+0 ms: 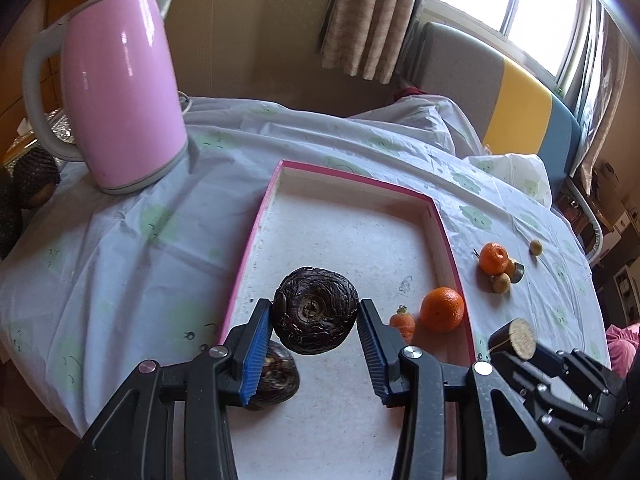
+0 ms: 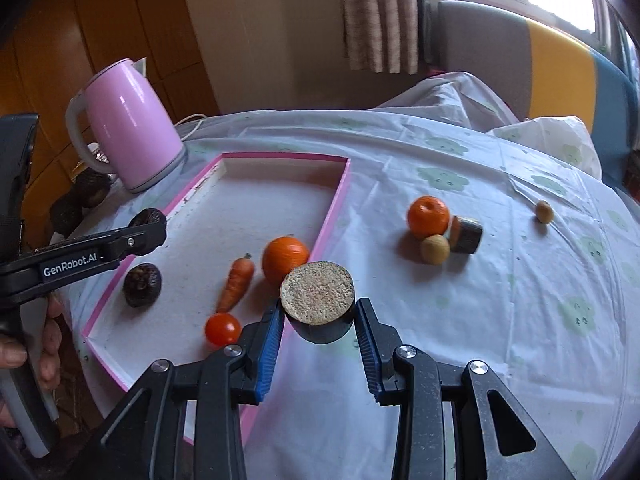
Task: Organize fruits
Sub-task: 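Carry both items into the tray and open both grippers to release them, then withdraw both grippers from the tray toward the remaining produce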
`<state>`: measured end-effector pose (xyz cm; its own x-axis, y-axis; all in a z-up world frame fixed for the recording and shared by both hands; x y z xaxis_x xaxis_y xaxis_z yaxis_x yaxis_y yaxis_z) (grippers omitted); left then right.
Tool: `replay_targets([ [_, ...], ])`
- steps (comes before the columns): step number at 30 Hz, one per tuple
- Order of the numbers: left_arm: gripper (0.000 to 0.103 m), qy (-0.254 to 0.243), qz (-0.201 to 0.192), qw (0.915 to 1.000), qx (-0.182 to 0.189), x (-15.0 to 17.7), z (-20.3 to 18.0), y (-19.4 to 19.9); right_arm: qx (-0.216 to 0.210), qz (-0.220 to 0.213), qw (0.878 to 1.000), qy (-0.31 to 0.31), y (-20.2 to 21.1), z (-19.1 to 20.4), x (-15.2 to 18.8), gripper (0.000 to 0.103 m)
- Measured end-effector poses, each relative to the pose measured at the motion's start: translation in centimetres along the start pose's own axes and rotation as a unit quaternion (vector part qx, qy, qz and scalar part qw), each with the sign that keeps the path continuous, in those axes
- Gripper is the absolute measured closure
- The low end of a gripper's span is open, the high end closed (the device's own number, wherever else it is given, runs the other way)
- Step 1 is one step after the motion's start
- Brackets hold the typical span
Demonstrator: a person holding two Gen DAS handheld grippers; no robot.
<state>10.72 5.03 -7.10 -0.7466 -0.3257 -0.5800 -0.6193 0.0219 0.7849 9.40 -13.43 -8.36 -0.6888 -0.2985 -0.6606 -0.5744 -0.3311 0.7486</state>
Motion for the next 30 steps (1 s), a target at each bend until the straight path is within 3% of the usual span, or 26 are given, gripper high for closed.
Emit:
replay_targets([
  [16,0.057,0.002,-0.062,0.9980,-0.010,-1.4,1.9,4.5,-0.062,0.028,0.997,0.046,-2.0,6.7,-0.1,0.066],
  [30,0.057,0.000,-0.080,0.9966,-0.021,-0.7,3.1,6.3,-0.062,0.022,0.996,0.061,-4.8,9.2,-3.2,0.064],
])
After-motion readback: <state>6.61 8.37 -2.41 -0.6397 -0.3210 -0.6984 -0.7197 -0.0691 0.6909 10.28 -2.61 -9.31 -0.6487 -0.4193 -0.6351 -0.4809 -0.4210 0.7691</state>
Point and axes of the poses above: each gripper's, at about its wrist camera, not at the fingertips, and y roughly against the way its jaws point, z to its left, x to its underside, the point moved 7 cm from there along -y, roughly the way its jaws point, and after that the axes turned 6 degrees about y, right-handed, at the moved point
